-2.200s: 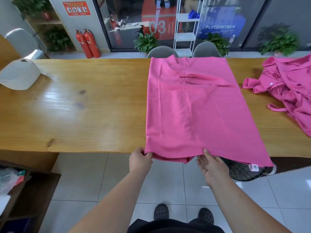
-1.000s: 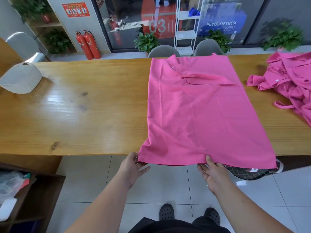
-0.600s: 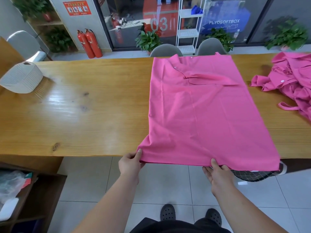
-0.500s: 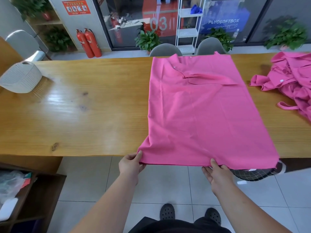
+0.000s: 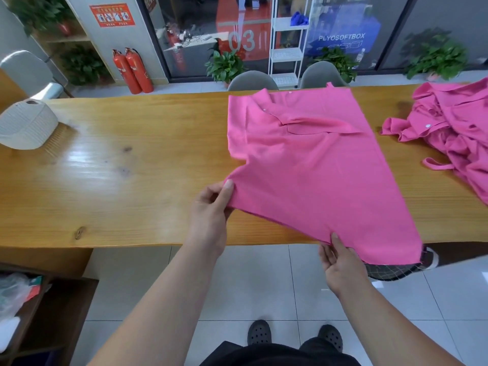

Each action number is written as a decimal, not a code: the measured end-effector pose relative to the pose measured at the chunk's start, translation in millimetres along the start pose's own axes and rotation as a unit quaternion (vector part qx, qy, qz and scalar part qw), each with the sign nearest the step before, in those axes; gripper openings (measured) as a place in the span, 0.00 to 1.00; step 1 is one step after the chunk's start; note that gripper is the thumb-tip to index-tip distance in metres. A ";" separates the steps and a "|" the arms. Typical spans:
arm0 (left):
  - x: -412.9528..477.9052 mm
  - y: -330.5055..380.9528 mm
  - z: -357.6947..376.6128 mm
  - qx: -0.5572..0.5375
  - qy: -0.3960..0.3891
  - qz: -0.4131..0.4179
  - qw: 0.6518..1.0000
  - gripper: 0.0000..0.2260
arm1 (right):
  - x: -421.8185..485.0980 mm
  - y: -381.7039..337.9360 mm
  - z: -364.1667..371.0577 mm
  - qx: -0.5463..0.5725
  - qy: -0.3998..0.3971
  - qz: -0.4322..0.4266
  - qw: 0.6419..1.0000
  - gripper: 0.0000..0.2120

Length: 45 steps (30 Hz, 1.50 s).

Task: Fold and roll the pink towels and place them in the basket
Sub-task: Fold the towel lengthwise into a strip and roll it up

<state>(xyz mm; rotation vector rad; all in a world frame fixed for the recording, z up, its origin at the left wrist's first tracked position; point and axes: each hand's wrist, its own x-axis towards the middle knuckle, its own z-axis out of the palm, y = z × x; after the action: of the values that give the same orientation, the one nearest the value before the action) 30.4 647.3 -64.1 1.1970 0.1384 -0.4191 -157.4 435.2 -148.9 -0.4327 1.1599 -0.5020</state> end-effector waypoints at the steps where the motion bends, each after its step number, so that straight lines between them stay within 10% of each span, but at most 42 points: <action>1: 0.0 -0.2 -2.2 0.017 0.008 0.006 1.000 0.09 | -2.4 0.3 0.6 0.005 -0.003 0.000 1.000 0.07; 5: 5.7 -56.5 -82.5 0.212 0.186 -0.092 0.955 0.08 | -7.6 11.9 -4.8 -0.107 -0.016 0.002 0.994 0.07; 9: -7.8 -98.3 -120.3 0.335 0.200 -0.147 0.909 0.06 | -6.7 25.4 -10.6 -0.171 -0.012 0.025 0.985 0.07; 17: -4.9 -88.3 -117.4 0.315 0.187 -0.167 0.916 0.06 | -5.0 20.0 -15.1 -0.162 -0.016 0.007 0.987 0.05; 23: -4.0 -42.4 -58.7 -0.001 0.007 -0.127 0.992 0.08 | -7.7 17.0 -9.6 -0.108 0.004 -0.054 0.993 0.08; 30: -9.9 -92.1 -131.2 0.263 0.211 -0.130 0.933 0.08 | -9.5 30.4 -17.4 -0.215 0.012 -0.068 0.974 0.12; 40: -12.1 -90.6 -133.0 0.293 0.197 -0.196 0.915 0.07 | -17.5 36.1 -31.8 -0.249 0.003 -0.008 0.969 0.08; 45: -6.4 -7.3 -38.8 0.031 0.027 -0.117 0.992 0.06 | -13.6 22.1 -12.6 -0.127 0.007 -0.039 0.991 0.06</action>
<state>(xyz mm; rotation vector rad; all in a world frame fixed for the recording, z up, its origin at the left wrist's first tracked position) 26.2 682.5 -82.8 1.2577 0.3161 -0.5999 -170.1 460.2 -155.4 -0.6977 1.2284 -0.4264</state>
